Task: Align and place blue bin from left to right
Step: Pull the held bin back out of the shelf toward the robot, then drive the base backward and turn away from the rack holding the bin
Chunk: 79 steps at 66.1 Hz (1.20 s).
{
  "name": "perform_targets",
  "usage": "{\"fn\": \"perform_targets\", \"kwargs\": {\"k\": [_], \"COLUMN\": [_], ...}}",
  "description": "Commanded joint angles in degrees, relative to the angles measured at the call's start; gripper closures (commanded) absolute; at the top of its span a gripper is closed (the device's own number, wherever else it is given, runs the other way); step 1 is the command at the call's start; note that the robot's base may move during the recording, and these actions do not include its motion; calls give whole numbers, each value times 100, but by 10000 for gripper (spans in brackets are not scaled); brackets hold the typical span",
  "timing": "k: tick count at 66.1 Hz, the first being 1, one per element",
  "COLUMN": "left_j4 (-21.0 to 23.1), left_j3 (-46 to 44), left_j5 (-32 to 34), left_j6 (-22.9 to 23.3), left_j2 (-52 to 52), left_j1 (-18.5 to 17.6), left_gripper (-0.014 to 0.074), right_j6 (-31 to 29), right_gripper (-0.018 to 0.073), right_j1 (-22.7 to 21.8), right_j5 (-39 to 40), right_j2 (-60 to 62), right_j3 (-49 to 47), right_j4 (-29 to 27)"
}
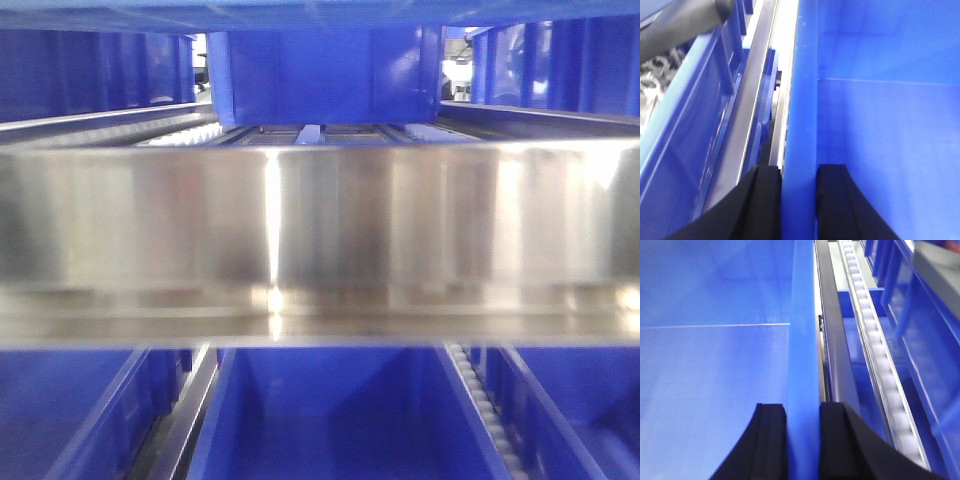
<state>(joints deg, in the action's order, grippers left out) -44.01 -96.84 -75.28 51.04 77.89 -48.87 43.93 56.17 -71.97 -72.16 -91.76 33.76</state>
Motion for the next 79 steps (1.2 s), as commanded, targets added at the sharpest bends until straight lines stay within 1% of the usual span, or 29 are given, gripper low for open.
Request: {"fn": "perform_targets", "kwargs": {"k": [1, 79], "left_j4": [-18, -32], "left_j3": [-104, -104], "left_j5": [576, 576], "left_j6": [49, 49], "left_j2": [5, 5], "left_j1": [-41, -41], "left_gripper": [707, 707], "right_j6": [-6, -6], "right_gripper": [725, 725], "right_j1": [102, 102], "right_j5": [807, 805], "right_j2": [71, 71], "right_j3": [-62, -62], "right_j4": [-67, -67]}}
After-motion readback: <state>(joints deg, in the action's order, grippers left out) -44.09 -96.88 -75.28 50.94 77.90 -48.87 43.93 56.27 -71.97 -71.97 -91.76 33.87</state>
